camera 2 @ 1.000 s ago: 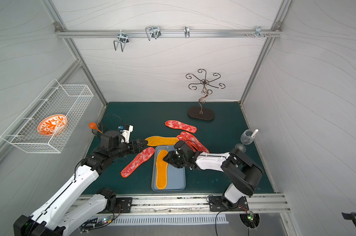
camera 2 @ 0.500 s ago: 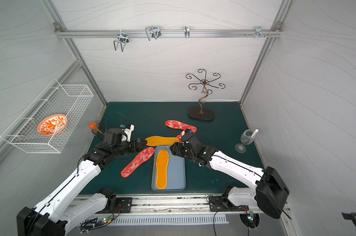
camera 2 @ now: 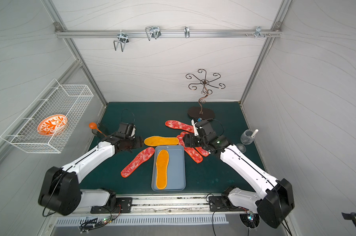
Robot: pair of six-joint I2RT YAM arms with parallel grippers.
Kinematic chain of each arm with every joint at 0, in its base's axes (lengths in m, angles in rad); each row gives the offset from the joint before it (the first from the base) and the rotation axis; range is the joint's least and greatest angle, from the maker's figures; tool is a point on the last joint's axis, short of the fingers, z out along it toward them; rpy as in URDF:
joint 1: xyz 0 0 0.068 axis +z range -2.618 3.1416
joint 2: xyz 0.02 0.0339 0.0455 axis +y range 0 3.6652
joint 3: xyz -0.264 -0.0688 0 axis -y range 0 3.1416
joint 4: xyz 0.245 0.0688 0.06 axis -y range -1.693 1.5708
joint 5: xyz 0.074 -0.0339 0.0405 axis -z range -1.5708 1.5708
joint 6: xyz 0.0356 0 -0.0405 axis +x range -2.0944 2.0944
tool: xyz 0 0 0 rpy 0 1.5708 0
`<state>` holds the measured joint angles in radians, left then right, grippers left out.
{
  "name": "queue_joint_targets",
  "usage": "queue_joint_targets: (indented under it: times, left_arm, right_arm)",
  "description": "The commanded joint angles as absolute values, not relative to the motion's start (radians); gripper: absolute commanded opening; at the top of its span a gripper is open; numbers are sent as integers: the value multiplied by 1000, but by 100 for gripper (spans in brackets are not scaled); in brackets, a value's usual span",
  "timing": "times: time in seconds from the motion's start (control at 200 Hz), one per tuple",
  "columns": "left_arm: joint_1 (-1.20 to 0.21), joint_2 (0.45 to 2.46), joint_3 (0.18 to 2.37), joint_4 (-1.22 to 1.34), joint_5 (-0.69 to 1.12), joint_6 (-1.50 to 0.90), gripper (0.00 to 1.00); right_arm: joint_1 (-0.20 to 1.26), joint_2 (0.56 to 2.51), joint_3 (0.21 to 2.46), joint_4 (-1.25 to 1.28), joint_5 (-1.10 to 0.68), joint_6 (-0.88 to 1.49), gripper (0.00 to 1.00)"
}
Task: Put the insoles into the storage box
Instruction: Place the insole in the storage box, then pick up the insole from the center of the board.
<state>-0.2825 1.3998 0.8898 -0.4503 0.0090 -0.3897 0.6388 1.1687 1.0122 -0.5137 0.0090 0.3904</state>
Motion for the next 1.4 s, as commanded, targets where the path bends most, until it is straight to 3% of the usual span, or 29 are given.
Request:
queue_joint_targets:
  times: [0.0, 0.49, 0.99, 1.395]
  left_arm:
    - [-279, 1515, 994, -397, -3, -396, 61]
    - [-278, 1855, 1188, -403, 8, -408, 48]
    - [-302, 1927, 1157, -440, 9, -391, 40]
    - [-327, 1988, 1154, -471, 12, -361, 28]
  right_arm:
    - [607, 1181, 1030, -588, -52, 328, 85]
    - [565, 1182, 1022, -561, -114, 393, 90]
    - [564, 1199, 1006, -539, -127, 414, 91]
    - [564, 1224, 1019, -509, -149, 446, 91]
